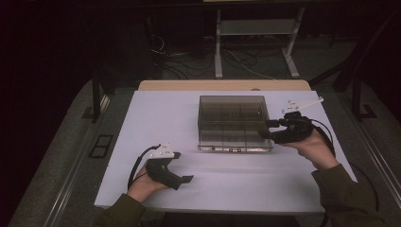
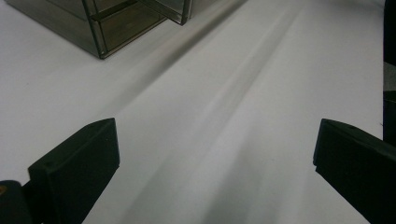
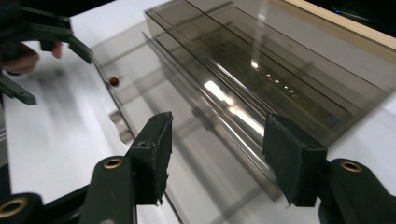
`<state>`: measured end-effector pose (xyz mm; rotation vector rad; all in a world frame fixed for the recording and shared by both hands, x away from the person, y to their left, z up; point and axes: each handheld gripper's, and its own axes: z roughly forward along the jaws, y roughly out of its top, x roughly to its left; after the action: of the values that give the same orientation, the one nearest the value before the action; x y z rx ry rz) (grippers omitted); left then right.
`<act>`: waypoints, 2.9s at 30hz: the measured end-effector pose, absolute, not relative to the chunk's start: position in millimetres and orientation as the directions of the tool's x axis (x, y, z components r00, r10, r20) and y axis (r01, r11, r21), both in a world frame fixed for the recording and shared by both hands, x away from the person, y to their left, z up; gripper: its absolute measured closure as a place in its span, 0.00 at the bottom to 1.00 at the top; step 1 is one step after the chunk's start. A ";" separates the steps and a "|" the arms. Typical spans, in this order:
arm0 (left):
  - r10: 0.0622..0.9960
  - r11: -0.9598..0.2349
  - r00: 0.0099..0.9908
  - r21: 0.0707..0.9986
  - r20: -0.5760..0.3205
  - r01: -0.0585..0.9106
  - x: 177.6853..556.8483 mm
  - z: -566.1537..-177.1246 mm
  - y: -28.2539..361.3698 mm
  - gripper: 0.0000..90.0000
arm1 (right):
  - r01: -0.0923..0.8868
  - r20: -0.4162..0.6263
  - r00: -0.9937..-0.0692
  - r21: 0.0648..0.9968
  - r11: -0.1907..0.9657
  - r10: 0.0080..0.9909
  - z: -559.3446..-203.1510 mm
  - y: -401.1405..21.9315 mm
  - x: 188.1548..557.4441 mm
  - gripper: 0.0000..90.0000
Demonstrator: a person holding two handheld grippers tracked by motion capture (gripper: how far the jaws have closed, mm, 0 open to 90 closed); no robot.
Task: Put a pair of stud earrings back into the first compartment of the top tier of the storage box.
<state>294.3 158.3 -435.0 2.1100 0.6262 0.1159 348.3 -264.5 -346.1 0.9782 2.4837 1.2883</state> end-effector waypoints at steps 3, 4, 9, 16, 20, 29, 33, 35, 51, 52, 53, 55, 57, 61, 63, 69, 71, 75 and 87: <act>0.479 -0.460 0.866 0.799 -0.144 0.388 294.6 -434.8 158.7 0.00 | 0.482 0.139 -0.755 0.781 0.398 0.641 -349.5 -276.0 348.8 0.44; 0.479 -0.459 0.866 0.800 -0.143 0.387 294.7 -434.7 159.0 0.00 | 0.486 0.142 -0.752 0.779 0.396 0.644 -350.8 -279.7 348.7 0.44; 0.481 -0.458 0.865 0.799 -0.145 0.389 294.5 -434.4 159.3 0.00 | 0.500 0.137 -0.728 0.776 0.385 0.672 -359.9 -297.7 349.8 0.43; 0.480 -0.458 0.865 0.800 -0.145 0.388 294.1 -434.3 159.1 0.00 | 0.526 0.134 -0.686 0.771 0.360 0.715 -374.4 -318.0 356.5 0.44; 0.477 -0.459 0.867 0.800 -0.145 0.387 294.1 -434.4 158.9 0.00 | 0.542 0.125 -0.670 0.756 0.366 0.732 -385.7 -324.5 362.1 0.48; 0.476 -0.461 0.867 0.799 -0.146 0.387 294.1 -434.7 158.1 0.00 | 0.547 0.083 -0.661 0.733 0.404 0.746 -405.0 -330.2 372.6 0.61; 0.476 -0.460 0.867 0.799 -0.147 0.388 294.5 -435.0 157.7 0.00 | 0.556 0.078 -0.662 0.718 0.418 0.745 -413.7 -329.7 377.5 0.66; 0.475 -0.460 0.867 0.798 -0.148 0.388 294.6 -435.1 157.6 0.00 | 0.562 0.085 -0.666 0.711 0.423 0.741 -417.8 -328.4 379.0 0.68; 0.476 -0.462 0.867 0.797 -0.147 0.389 294.3 -435.3 157.2 0.00 | 0.580 0.056 -0.682 0.648 0.493 0.729 -442.5 -317.0 387.9 0.77; 0.475 -0.463 0.868 0.797 -0.147 0.388 294.4 -435.2 157.3 0.00 | 0.580 0.052 -0.684 0.643 0.499 0.728 -444.0 -316.5 388.3 0.77; 0.475 -0.464 0.868 0.796 -0.147 0.388 294.3 -435.1 157.4 0.00 | 0.581 0.052 -0.685 0.640 0.502 0.726 -445.2 -315.9 388.6 0.78; 0.475 -0.463 0.867 0.797 -0.147 0.389 294.4 -435.3 157.3 0.00 | 0.577 0.046 -0.688 0.640 0.508 0.724 -446.4 -315.3 388.3 0.80; 0.475 -0.461 0.867 0.798 -0.148 0.389 294.7 -435.5 157.0 0.00 | 0.577 0.042 -0.685 0.640 0.507 0.727 -446.7 -315.7 388.2 0.80; 0.474 -0.466 0.869 0.796 -0.144 0.386 294.4 -435.3 156.8 0.00 | 0.575 0.042 -0.683 0.647 0.502 0.729 -447.6 -316.0 387.1 0.83; 0.475 -0.467 0.868 0.795 -0.143 0.387 294.2 -435.2 156.9 0.00 | 0.575 0.043 -0.683 0.647 0.501 0.729 -447.7 -316.0 387.0 0.86; 0.474 -0.466 0.869 0.796 -0.144 0.386 294.6 -435.3 156.8 0.00 | 0.585 0.059 -0.677 0.649 0.487 0.734 -447.8 -316.9 387.8 0.87; 0.473 -0.467 0.869 0.796 -0.145 0.386 294.5 -435.4 156.6 0.00 | 0.586 0.058 -0.675 0.648 0.486 0.736 -447.6 -317.2 388.2 0.87; 0.474 -0.463 0.869 0.797 -0.146 0.387 294.4 -435.3 156.9 0.00 | 0.592 0.064 -0.672 0.644 0.484 0.738 -446.4 -317.7 388.1 0.87; 0.473 -0.464 0.869 0.797 -0.146 0.386 294.5 -435.3 156.8 0.00 | 0.563 0.095 -0.680 0.703 0.434 0.727 -421.2 -322.6 376.3 0.87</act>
<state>294.5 156.8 -435.3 2.1092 0.6207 0.1181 376.3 -322.6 -421.2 1.1282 2.4646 1.0804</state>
